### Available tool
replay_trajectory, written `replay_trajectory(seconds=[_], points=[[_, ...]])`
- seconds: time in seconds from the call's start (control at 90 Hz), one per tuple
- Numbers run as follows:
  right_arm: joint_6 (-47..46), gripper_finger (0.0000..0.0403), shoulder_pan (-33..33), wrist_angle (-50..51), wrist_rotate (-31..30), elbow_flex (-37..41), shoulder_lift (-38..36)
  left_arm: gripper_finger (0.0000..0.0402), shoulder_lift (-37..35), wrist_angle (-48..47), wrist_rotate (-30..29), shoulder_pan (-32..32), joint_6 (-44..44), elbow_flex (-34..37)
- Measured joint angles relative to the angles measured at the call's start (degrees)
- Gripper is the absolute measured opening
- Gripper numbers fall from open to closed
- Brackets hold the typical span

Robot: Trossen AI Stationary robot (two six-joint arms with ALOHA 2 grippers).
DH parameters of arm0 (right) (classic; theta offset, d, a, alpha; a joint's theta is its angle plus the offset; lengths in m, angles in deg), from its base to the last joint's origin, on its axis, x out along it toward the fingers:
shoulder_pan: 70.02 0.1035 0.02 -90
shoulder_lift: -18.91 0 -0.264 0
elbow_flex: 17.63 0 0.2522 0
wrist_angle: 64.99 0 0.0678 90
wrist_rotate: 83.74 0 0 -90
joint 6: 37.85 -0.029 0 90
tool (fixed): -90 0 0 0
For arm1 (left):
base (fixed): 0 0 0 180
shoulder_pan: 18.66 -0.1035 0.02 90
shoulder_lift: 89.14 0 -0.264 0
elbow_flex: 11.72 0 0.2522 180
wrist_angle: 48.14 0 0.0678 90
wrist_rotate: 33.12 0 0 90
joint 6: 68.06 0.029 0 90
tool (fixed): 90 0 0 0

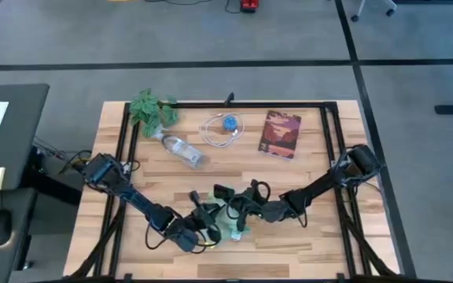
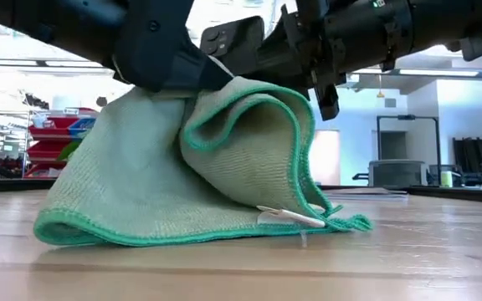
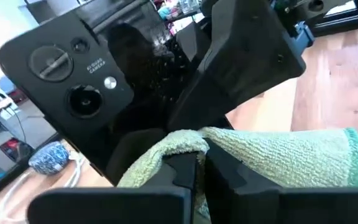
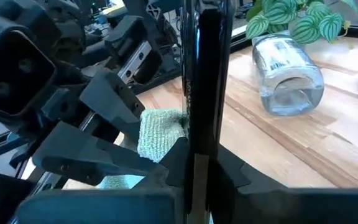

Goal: Apply microfiber cloth
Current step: Wipe the back and front of the black cellphone with the green microfiber cloth

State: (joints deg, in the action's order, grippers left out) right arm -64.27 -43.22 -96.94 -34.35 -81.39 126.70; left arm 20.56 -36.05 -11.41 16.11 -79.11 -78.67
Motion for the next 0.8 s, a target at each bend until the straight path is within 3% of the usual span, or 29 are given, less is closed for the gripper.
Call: replay_trajectory(seconds=[0.444, 0.678, 0.8], points=[[0.09, 0.0017, 0.01, -0.40, 0.18, 0.02, -0.30, 0.0000, 6.80, 14.98, -2.12, -0.13, 9.81, -2.95], [-0.06, 0.0018, 0.03, -0.77, 0.16, -0.02, -0.35, 0.0000, 6.78, 12.90, -3.43, -0.21, 12.91, -3.90], [-0.08, 0.0018, 0.03, -0.37, 0.15, -0.07, -0.35, 0.0000, 6.58, 6.80, -6.81, 0.34, 9.41, -3.85]])
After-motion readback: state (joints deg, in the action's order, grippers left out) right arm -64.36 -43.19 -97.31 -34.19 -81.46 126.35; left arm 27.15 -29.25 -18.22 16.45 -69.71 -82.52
